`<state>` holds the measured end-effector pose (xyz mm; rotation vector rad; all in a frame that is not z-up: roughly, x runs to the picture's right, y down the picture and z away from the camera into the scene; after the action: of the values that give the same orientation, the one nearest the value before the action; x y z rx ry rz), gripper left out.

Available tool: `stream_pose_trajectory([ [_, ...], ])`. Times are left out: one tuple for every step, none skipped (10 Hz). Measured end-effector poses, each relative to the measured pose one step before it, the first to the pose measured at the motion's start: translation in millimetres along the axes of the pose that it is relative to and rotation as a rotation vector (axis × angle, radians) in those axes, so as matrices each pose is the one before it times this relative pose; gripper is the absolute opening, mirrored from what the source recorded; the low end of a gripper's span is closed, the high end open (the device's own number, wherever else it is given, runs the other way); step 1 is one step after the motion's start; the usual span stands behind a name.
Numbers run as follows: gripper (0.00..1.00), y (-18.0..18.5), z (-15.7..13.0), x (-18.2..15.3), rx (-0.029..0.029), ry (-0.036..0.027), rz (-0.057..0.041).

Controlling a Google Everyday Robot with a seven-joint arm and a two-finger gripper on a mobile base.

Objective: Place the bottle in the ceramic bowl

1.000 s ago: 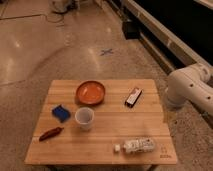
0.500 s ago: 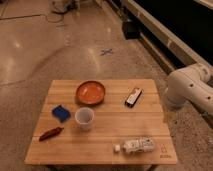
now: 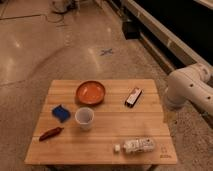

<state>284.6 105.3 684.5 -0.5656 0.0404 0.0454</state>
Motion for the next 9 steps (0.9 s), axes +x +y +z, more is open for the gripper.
stream_pose_trajectory([
  [0.65,0.00,0.02,-0.03,-0.00003,-0.00003,-0.00008],
  [0.65,-0.03,-0.02,0.01,0.00008,0.00014,-0.00016],
  [0.65,0.63,0.78,0.10,-0.00109,0.00230,-0.00238],
  [0.65,2.89,4.19,-0.52,-0.00543,0.00072,-0.00497],
  [0.65,4.77,6.23,-0.84,-0.00870,-0.00081,-0.00534],
  [0.65,8.55,11.45,-1.10,-0.01568,-0.00373,-0.00591],
  [0.65,10.38,15.13,-2.68,-0.01541,-0.01050,-0.00479],
  [0.65,7.96,12.83,-3.48,-0.01005,-0.01372,-0.00688],
  [0.65,7.63,12.09,-3.54,-0.01125,-0.01307,-0.00920],
])
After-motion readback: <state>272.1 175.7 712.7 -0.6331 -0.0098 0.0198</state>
